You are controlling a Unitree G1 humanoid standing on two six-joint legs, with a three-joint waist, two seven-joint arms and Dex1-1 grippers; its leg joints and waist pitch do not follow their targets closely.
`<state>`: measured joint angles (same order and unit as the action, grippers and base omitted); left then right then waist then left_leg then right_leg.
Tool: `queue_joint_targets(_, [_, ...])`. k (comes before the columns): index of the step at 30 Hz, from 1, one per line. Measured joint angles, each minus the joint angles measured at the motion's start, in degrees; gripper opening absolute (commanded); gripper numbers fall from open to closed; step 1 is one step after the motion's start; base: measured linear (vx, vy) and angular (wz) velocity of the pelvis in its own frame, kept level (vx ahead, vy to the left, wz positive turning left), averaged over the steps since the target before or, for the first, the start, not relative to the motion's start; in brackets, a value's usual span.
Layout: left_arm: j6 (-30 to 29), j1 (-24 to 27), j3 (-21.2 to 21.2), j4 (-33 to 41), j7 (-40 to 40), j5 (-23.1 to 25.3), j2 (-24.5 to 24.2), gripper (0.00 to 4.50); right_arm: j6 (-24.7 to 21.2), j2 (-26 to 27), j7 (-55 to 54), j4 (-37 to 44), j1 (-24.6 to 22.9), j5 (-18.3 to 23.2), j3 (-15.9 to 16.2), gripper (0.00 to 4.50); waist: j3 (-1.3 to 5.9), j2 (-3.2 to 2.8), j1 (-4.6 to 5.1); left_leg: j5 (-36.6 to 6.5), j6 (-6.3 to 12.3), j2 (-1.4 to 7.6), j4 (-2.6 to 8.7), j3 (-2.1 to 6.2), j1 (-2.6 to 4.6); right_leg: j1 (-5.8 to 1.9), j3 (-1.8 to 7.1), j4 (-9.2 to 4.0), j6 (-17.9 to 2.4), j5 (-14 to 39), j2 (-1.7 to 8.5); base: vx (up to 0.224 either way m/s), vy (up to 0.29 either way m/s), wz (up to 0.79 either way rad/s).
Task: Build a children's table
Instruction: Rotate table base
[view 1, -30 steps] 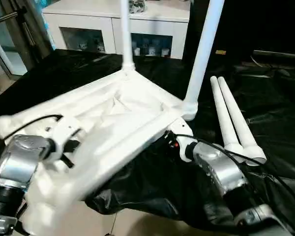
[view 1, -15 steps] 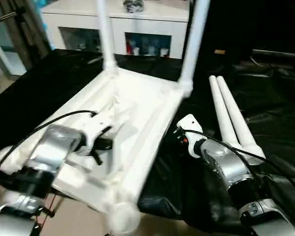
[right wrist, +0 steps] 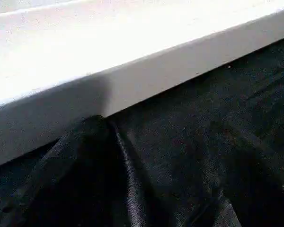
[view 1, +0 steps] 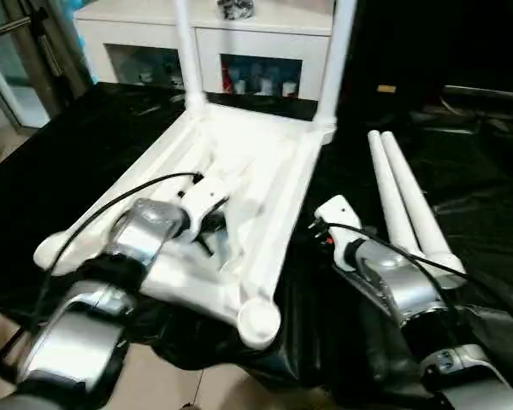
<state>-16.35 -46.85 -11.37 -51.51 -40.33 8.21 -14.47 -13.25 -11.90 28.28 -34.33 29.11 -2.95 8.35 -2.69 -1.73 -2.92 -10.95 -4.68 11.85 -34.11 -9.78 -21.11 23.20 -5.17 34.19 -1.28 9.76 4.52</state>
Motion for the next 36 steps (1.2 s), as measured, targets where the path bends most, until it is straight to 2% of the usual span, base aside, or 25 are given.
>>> queue_joint_targets(5, [8.12,-2.21,3.8,-8.18,8.23,-2.24,4.23,0.03,-0.38,-0.27,-2.52,1.11,-0.4,-0.12,-1.86,3.88,-0.02,0.01,-0.75,0.25,0.47,0.01,-0.16,0.03,-0.26,0.07,-0.01,-0.12,0.01,0.01,0.02,0.0,0.0,0.0])
queue_joint_targets(9, [11.72,-2.59,5.52,-9.94,12.09,-3.0,6.0,0.03,-2.38,-0.12,-5.08,4.07,-0.88,-0.05,-3.36,3.88,-0.05,-0.04,-0.77,0.23,0.54,0.0,-0.19,0.06,-0.42,0.25,-0.02,-0.11,0.01,0.01,0.06,0.0,0.0,0.0])
queue_joint_targets(15, [14.21,-2.6,5.96,-6.88,5.09,-4.24,3.34,0.03,-3.69,-0.03,-5.42,7.43,-1.84,0.73,-4.2,3.88,-0.11,-0.14,-0.5,0.25,0.51,0.04,-0.18,0.05,-0.33,0.24,-0.07,-0.03,0.01,0.01,0.05,0.0,0.0,0.0])
queue_joint_targets(20, [15.03,-1.35,3.81,-0.79,-2.39,-4.28,-0.18,0.03,-3.55,0.7,-4.08,9.1,-1.82,0.8,-2.71,3.88,-0.12,-0.11,0.18,0.19,0.39,0.04,-0.16,0.01,-0.09,0.19,0.01,0.13,0.02,0.01,0.05,0.0,0.0,0.0])
queue_joint_targets(25, [11.2,2.35,3.24,5.44,-8.9,-4.28,-5.87,0.03,-3.57,0.57,-3.85,9.07,-1.73,0.59,-2.18,3.88,-0.19,0.01,0.15,0.12,0.12,0.05,-0.15,0.0,-0.04,0.19,0.03,0.24,0.03,0.01,0.05,0.0,0.0,0.0])
queue_joint_targets(30, [4.7,6.61,-0.87,18.4,-20.91,-4.56,-13.39,0.03,-3.59,0.21,-3.92,8.26,-0.99,0.04,-1.58,3.88,-0.2,0.03,0.11,0.13,0.06,0.04,-0.14,-0.07,0.05,0.18,0.17,0.32,0.03,0.01,0.05,0.0,0.0,0.0])
queue_joint_targets(32, [2.09,9.11,-3.31,24.22,-26.19,-4.58,-17.17,0.03,-3.59,0.12,-3.96,7.43,-0.48,-0.01,-1.29,3.88,-0.2,0.02,0.39,0.14,0.04,0.04,-0.11,-0.07,0.1,0.18,0.18,0.34,0.05,0.03,0.05,0.0,0.0,0.0])
queue_joint_targets(36, [-3.42,13.05,-5.34,31.99,-32.5,-5.76,-21.32,0.03,-3.44,-0.06,-4.05,5.84,0.05,-0.59,-0.98,3.88,-0.2,0.02,0.55,0.16,0.0,0.04,-0.07,-0.08,0.09,0.2,0.19,0.38,0.06,0.04,0.05,0.0,0.0,0.0])
